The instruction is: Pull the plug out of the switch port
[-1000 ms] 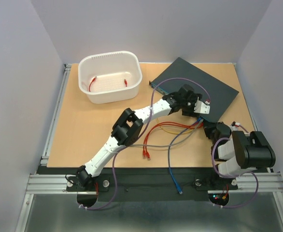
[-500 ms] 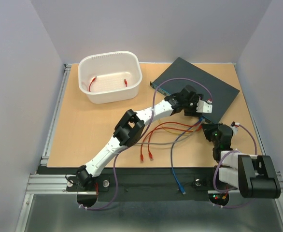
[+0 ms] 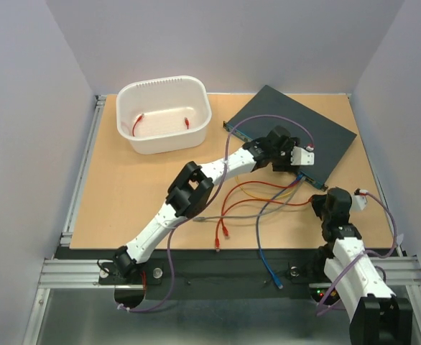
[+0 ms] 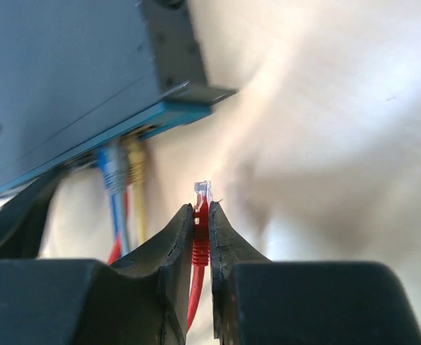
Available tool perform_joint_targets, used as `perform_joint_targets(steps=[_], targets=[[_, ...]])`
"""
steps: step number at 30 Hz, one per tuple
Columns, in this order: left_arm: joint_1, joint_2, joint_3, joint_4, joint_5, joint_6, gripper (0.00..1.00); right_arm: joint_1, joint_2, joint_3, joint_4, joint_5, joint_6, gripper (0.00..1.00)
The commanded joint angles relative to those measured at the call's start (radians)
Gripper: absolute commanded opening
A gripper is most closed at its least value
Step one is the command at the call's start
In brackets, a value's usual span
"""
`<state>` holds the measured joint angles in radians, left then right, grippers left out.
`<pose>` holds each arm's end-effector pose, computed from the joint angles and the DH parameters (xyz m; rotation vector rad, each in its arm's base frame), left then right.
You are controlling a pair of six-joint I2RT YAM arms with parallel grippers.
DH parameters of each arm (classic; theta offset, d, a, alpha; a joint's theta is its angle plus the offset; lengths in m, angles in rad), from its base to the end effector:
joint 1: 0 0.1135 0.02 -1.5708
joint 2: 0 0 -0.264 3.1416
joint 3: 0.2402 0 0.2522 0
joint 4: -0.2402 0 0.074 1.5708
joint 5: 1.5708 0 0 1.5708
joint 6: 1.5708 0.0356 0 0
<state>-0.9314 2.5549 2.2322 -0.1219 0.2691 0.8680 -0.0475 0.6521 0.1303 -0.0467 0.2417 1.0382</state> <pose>0.3439 -0.4783 0.1923 1.6764 1.1124 -0.3113 0.1434 -0.0153 0.1452 1.2237 1.7536 0.3276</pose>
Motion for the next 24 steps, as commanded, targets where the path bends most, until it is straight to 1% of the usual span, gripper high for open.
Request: perform_joint_targets(steps=[1,2,3,4,5,6,7,8,9,10,11,12,13,14,16,18,22,24], targets=[[0.023,-0.188,-0.028,-0.018,-0.024,-0.037,0.76,0.005,0.052,0.133,-0.147,0.153,-0.058,0.0],[0.023,-0.234,-0.058,-0.027,-0.012,-0.059,0.76,0.005,0.055,0.199,-0.154,0.153,-0.078,0.0],[0.023,-0.255,-0.068,-0.039,0.002,-0.079,0.76,0.005,0.044,0.236,-0.183,0.156,-0.137,0.0],[0.023,-0.278,-0.069,-0.056,0.019,-0.099,0.76,0.005,0.028,0.273,-0.214,0.188,-0.165,0.01],[0.023,-0.324,-0.068,-0.096,0.069,-0.144,0.78,0.005,-0.023,0.349,-0.276,0.221,-0.217,0.0],[0.023,-0.35,-0.065,-0.114,0.1,-0.167,0.8,0.005,-0.052,0.35,-0.277,0.249,-0.218,0.0],[0.023,-0.378,-0.065,-0.126,0.134,-0.194,0.82,0.005,-0.08,0.412,-0.318,0.278,-0.277,0.01],[0.022,-0.403,-0.063,-0.14,0.206,-0.231,0.84,0.005,-0.098,0.439,-0.337,0.277,-0.302,0.0],[0.013,-0.442,-0.059,-0.145,0.24,-0.3,0.88,0.005,-0.107,0.501,-0.372,0.24,-0.346,0.01],[0.006,-0.465,-0.039,-0.163,0.292,-0.334,0.92,0.005,-0.098,0.534,-0.396,0.214,-0.363,0.0],[-0.004,-0.476,-0.03,-0.171,0.321,-0.38,0.93,0.005,-0.074,0.561,-0.424,0.184,-0.398,0.0],[-0.012,-0.485,-0.032,-0.174,0.353,-0.38,0.94,0.005,-0.074,0.587,-0.427,0.147,-0.412,0.0],[-0.02,-0.495,-0.042,-0.173,0.393,-0.424,0.94,0.005,-0.065,0.609,-0.433,0.084,-0.412,0.0],[-0.033,-0.508,-0.066,-0.165,0.48,-0.448,0.95,0.005,-0.066,0.652,-0.433,0.05,-0.417,0.0],[-0.052,-0.513,-0.083,-0.163,0.541,-0.501,0.95,0.005,-0.071,0.695,-0.433,-0.022,-0.414,0.0],[-0.073,-0.524,-0.091,-0.179,0.567,-0.5,0.94,0.005,-0.086,0.753,-0.433,-0.045,-0.399,0.0],[-0.083,-0.562,-0.112,-0.235,0.617,-0.433,0.96,0.005,-0.094,0.821,-0.433,-0.077,-0.388,0.0],[-0.095,-0.581,-0.138,-0.28,0.607,-0.385,0.96,0.005,-0.101,0.836,-0.433,-0.076,-0.379,0.01]])
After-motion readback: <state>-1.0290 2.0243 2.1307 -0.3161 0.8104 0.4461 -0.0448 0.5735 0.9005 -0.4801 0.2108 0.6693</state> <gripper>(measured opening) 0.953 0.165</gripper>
